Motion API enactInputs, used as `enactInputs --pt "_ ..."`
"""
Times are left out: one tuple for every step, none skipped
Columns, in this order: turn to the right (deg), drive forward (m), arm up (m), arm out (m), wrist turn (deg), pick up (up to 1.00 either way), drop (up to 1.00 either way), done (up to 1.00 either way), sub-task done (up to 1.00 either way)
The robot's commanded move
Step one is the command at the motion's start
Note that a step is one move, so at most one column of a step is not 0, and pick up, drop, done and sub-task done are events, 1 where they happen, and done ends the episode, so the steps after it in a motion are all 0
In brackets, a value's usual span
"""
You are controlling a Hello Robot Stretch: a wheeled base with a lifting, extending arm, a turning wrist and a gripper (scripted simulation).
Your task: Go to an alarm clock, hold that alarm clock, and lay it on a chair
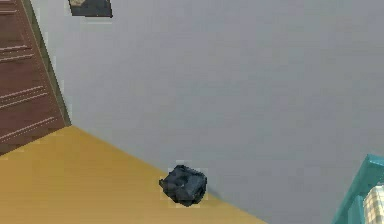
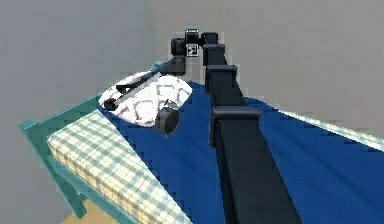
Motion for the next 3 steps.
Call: enactInputs --pt "0.0 0.00 0.00 0.00 45.0 0.00 0.00 0.00 0.00" --pt "0.0 0.00 0.00 0.00 18.0 0.00 0.00 0.00 0.00" --pt "0.0 0.00 -0.26 0.00 0.0 0.00 0.00 0.00 0.00"
